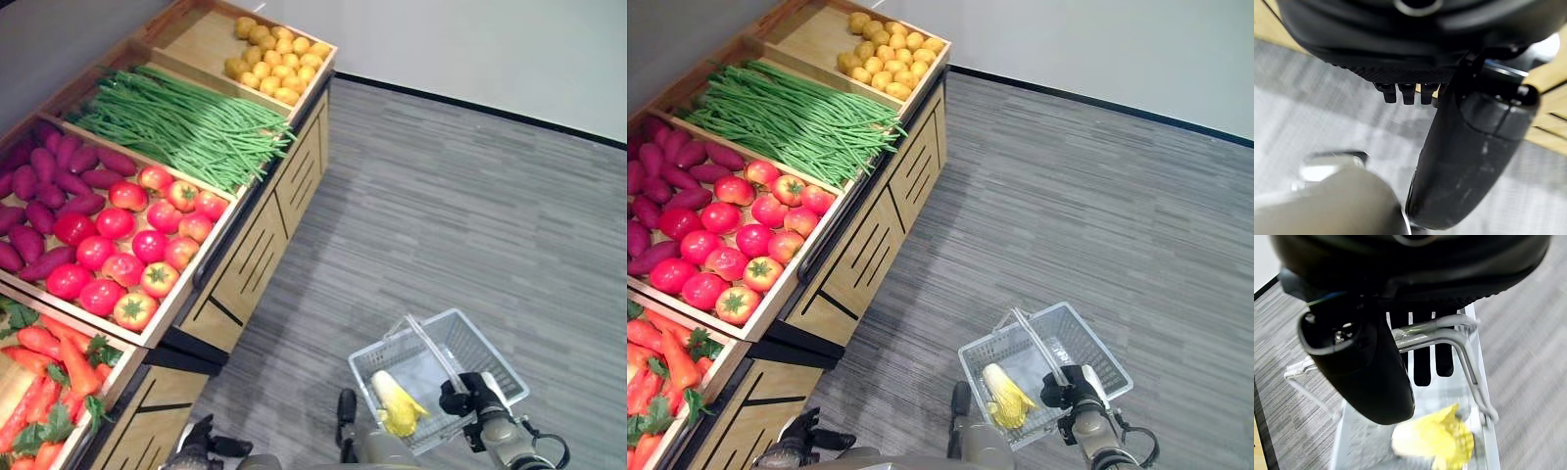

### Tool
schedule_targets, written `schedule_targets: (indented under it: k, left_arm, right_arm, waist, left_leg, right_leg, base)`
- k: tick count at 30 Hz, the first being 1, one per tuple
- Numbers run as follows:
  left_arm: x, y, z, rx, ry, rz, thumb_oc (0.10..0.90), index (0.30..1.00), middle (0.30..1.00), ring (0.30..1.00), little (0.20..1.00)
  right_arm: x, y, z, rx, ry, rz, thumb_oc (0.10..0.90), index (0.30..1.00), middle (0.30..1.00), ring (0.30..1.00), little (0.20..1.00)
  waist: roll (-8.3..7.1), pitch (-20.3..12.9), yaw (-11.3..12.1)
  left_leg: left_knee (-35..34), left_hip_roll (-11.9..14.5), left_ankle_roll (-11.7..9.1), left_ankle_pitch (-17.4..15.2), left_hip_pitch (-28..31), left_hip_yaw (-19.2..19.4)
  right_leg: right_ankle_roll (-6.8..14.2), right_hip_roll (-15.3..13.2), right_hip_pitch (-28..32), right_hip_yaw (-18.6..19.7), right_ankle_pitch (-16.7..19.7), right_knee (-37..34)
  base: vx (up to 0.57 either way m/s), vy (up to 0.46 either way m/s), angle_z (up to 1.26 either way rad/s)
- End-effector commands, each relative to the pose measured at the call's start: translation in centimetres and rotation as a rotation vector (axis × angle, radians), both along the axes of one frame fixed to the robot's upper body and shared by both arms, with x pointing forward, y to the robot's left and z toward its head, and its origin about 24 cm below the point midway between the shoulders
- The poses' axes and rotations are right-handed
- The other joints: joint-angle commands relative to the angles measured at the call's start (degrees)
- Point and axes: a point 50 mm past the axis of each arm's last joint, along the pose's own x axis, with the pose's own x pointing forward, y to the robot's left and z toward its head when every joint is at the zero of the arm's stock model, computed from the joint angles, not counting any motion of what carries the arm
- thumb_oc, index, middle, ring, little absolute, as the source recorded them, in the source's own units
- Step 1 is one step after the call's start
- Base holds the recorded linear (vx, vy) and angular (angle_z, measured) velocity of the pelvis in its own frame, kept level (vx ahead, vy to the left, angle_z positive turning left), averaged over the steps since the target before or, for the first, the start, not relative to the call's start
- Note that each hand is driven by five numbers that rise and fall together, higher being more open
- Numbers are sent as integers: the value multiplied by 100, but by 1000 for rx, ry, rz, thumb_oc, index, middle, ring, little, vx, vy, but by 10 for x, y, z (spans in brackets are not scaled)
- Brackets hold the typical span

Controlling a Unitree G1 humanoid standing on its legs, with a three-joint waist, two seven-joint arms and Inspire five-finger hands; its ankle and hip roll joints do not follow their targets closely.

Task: Get the vegetables into the basket

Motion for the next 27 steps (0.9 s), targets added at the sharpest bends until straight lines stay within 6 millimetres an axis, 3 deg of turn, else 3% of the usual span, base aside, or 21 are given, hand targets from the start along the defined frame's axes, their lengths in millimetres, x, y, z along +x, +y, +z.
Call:
schedule_targets:
  k: [1,2,3,4,5,6,8,13,17,19,20,21,22,23,26,27]
  left_arm:
    - [-2,14,3,46,0,4,900,1000,1000,1000,1000]
    - [6,13,5,58,-13,-24,900,1000,1000,1000,1000]
    - [6,13,5,58,-13,-24,900,1000,1000,1000,1000]
    - [8,12,6,79,-5,-57,900,1000,1000,1000,1000]
    - [8,12,6,79,-4,-57,900,1000,1000,1000,1000]
    - [9,13,6,86,-5,-69,900,1000,1000,1000,1000]
    - [0,17,5,89,18,-53,900,1000,1000,1000,1000]
    - [-4,25,6,104,28,-37,900,1000,1000,1000,1000]
    - [-9,33,7,118,32,2,900,1000,1000,1000,1000]
    - [-13,36,7,122,38,28,900,1000,1000,1000,1000]
    - [-12,37,7,122,36,24,900,1000,1000,1000,1000]
    - [-13,38,7,127,38,18,900,1000,1000,1000,1000]
    - [-13,38,7,126,38,18,900,1000,1000,1000,1000]
    - [-12,39,8,130,35,19,900,1000,1000,1000,1000]
    - [-9,41,10,136,24,21,900,1000,1000,1000,1000]
    - [-2,43,12,140,6,22,900,1000,1000,1000,1000]
  right_arm:
    - [3,-28,18,-65,-102,-70,400,300,300,300,300]
    - [-3,-31,17,-68,-103,-111,400,300,300,300,300]
    - [-3,-31,17,-68,-103,-111,400,300,300,300,300]
    - [-11,-29,13,-63,-93,-137,400,300,300,300,300]
    - [-11,-29,13,-63,-93,-137,400,300,300,300,300]
    - [-15,-26,10,-56,-77,-127,400,300,300,300,300]
    - [-18,-21,6,-45,-57,-119,400,300,300,300,300]
    - [-14,-10,0,-18,-38,-112,400,300,300,300,300]
    - [-6,0,-2,-5,-39,-88,400,300,300,300,300]
    - [-5,1,-4,3,-31,-120,400,300,300,300,300]
    - [-6,-1,-4,6,-34,-152,400,300,300,300,300]
    - [-10,-3,-5,9,-21,-180,400,300,300,300,300]
    - [-10,-3,-5,9,-21,-180,400,300,300,300,300]
    - [-18,-6,-8,0,9,-208,400,300,300,300,300]
    - [-28,-12,-9,-18,47,-237,400,300,300,300,300]
    - [-31,-16,-9,-30,56,-256,400,300,300,300,300]
  waist:
    - [10,72,-163]
    - [61,85,-183]
    - [60,83,-186]
    - [147,8,-240]
    - [144,13,-239]
    - [168,-9,-250]
    - [132,-54,-205]
    - [-17,-61,-58]
    - [-122,-92,85]
    - [-125,-116,141]
    - [-65,-103,107]
    - [-30,-97,46]
    - [-31,-99,50]
    - [14,-103,31]
    - [31,-94,15]
    - [-1,-61,-36]
  left_leg:
    - [-769,316,420,495,-192,1165]
    - [-1226,450,499,336,-449,1891]
    - [-1227,447,500,336,-451,1889]
    - [-1767,526,410,485,-571,2371]
    - [-1782,522,408,492,-556,2374]
    - [-1874,598,374,720,-640,2625]
    - [-2001,447,507,544,-476,2468]
    - [-1894,216,711,300,-506,2482]
    - [-2077,14,816,233,-471,2413]
    - [-2437,-101,933,244,-272,2435]
    - [-2619,-138,1026,392,-197,2370]
    - [-2786,-143,1017,422,-66,2245]
    - [-2786,-143,1017,421,-66,2248]
    - [-2876,-85,944,468,-18,2105]
    - [-2886,-1,834,517,-76,1910]
    - [-2886,34,743,526,-111,1691]
  right_leg:
    - [797,-530,-68,229,-300,594]
    - [823,-595,105,-161,-453,563]
    - [825,-597,104,-164,-454,563]
    - [915,-623,310,-424,-702,661]
    - [916,-626,316,-423,-707,665]
    - [931,-663,408,-589,-742,751]
    - [1008,-802,481,-603,-772,952]
    - [1176,-1063,569,-547,-634,1028]
    - [1361,-1217,583,-583,-300,948]
    - [1515,-1355,424,-546,11,1371]
    - [1485,-1282,194,-243,194,1785]
    - [1462,-1096,-13,187,144,1867]
    - [1461,-1096,-17,191,142,1871]
    - [1386,-973,-149,474,-59,1563]
    - [1377,-957,-245,735,-100,1008]
    - [1419,-987,-385,1182,23,601]
  base:
    - [96,-179,117]
    - [68,-117,124]
    - [234,-40,170]
    - [188,34,107]
    - [298,88,117]
    - [171,94,45]
    - [275,235,19]
    - [148,197,17]
    - [100,189,23]
    - [51,172,7]
    - [67,145,25]
    - [44,83,35]
    - [106,-15,45]
    - [81,-69,40]
    - [57,-122,41]
    - [95,-337,65]
